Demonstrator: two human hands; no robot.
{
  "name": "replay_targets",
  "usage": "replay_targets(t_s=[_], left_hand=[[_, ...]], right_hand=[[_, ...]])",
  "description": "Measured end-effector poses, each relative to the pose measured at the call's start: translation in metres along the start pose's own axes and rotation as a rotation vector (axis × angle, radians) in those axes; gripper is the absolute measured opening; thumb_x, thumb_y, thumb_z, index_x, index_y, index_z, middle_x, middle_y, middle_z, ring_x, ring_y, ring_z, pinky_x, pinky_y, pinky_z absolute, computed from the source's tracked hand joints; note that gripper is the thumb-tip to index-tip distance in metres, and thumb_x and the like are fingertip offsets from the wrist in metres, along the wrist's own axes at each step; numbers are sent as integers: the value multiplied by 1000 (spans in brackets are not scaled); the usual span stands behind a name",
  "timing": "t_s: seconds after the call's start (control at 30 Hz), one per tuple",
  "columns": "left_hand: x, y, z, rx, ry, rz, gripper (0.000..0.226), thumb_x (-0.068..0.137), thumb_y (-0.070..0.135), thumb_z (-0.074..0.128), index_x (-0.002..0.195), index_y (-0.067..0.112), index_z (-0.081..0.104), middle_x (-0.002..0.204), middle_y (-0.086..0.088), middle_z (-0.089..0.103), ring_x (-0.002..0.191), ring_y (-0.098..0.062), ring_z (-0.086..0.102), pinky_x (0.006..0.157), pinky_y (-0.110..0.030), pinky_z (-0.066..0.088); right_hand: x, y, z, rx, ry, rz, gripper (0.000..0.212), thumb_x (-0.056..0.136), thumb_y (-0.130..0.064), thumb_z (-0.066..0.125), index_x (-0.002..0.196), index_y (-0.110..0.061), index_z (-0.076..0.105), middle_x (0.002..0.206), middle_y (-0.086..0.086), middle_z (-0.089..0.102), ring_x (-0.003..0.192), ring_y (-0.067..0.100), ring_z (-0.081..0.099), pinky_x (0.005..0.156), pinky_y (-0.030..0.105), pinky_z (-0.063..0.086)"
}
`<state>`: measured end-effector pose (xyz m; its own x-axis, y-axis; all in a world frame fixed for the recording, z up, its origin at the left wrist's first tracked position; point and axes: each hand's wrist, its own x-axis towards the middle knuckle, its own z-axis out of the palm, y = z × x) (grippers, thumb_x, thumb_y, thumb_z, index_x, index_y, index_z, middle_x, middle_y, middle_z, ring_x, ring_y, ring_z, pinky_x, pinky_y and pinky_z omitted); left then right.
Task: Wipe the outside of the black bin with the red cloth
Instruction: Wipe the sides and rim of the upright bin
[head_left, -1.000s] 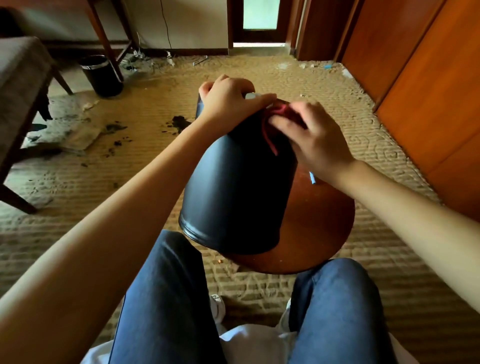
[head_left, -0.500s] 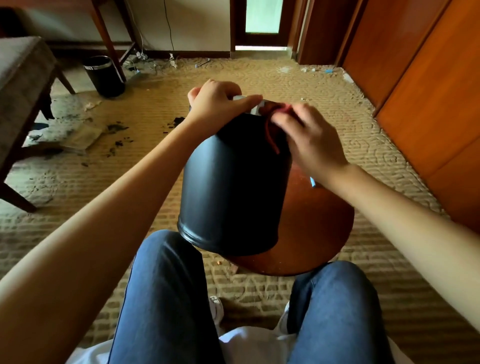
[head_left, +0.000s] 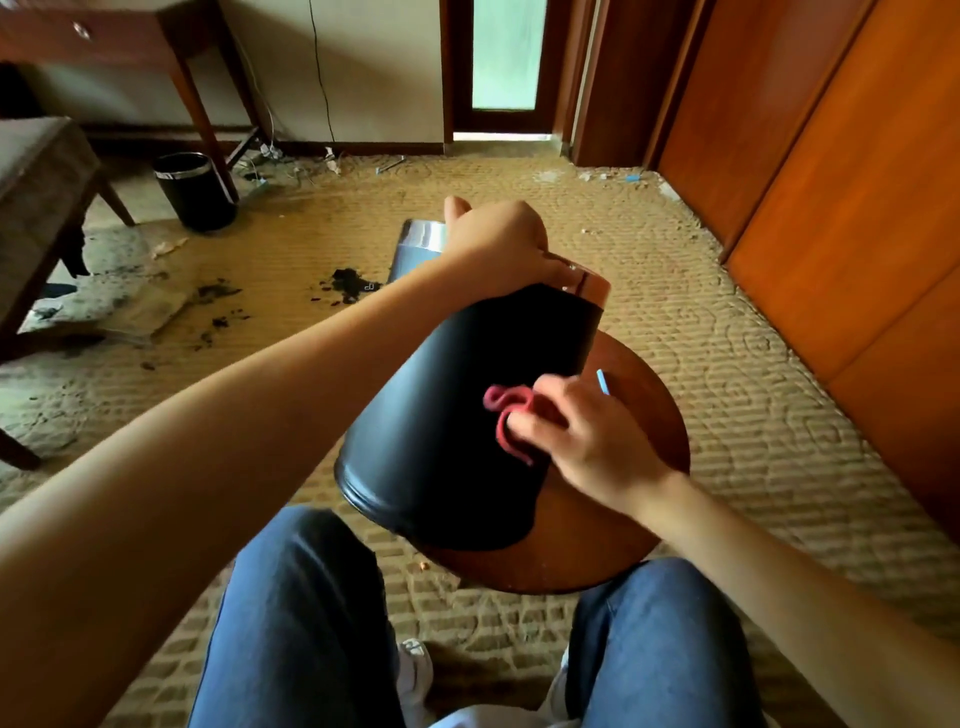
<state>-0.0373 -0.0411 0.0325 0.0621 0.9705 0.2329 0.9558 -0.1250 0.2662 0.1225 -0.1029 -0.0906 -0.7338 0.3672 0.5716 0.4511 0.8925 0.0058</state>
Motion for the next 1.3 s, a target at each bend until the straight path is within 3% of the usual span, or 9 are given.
replay_targets(t_s=[0.13,0.3,0.5,0.6,0.77,0.87,1.1,1.2,1.3], left_hand=[[11,-8,-1,-166,-46,-18,58,76,64,65,51,17,43,50,6,35,58,-8,36,77,-35,21],[14,-26,11,-424,25,-132,57,77,59,68,51,16,41,44,9,37,49,-4,36,65,-32,24],[17,-38,16,-309,115,-95,45,90,56,54,64,20,47,64,6,42,69,-11,44,86,-34,22],[15,-35,21,-312,131,-80,49,89,58,53,61,20,40,61,5,39,62,-6,40,87,-34,23],[16,-21,22,-303,140,-54,51,89,56,54,59,19,38,57,4,40,69,-14,42,74,-33,18],[18,-21,19,-309,113,-87,51,90,58,52,58,20,37,59,4,39,73,-15,43,78,-33,20],[9,-23,22,-342,131,-37,51,90,59,50,59,20,37,60,3,38,64,-7,40,81,-35,23],[6,-20,21,-327,127,-32,52,90,57,52,59,19,35,60,3,36,62,-8,38,78,-34,21],[5,-18,17,-324,122,-15,53,89,57,54,58,19,35,57,4,37,61,-12,37,73,-33,21]], right_hand=[[32,55,-40,-167,226,388,21,91,-27,52,109,-24,60,107,7,59,96,26,58,74,33,49],[34,58,-21,-180,293,329,33,82,-2,56,110,-16,66,107,15,58,89,33,52,70,38,47],[-56,-24,26,-91,-62,-304,22,90,-12,57,108,-22,64,109,7,51,85,23,52,72,38,45],[-27,-11,17,-166,-108,-417,22,95,-11,48,108,-19,63,104,11,52,80,25,50,66,37,41],[80,33,-30,-158,117,222,15,87,-22,51,97,-22,62,88,15,60,76,35,56,63,41,44],[70,0,-7,-331,110,183,29,87,-8,42,94,-13,70,86,13,60,71,31,53,53,34,37],[-13,-76,48,-342,-386,-245,11,70,-21,70,80,-18,73,97,3,61,80,21,52,60,30,42],[40,-35,19,-426,-190,-153,8,77,-16,65,80,-19,72,88,1,60,73,22,53,55,30,36],[78,9,-23,-498,62,-36,45,82,-3,30,94,-19,70,88,7,62,71,29,55,54,32,37]])
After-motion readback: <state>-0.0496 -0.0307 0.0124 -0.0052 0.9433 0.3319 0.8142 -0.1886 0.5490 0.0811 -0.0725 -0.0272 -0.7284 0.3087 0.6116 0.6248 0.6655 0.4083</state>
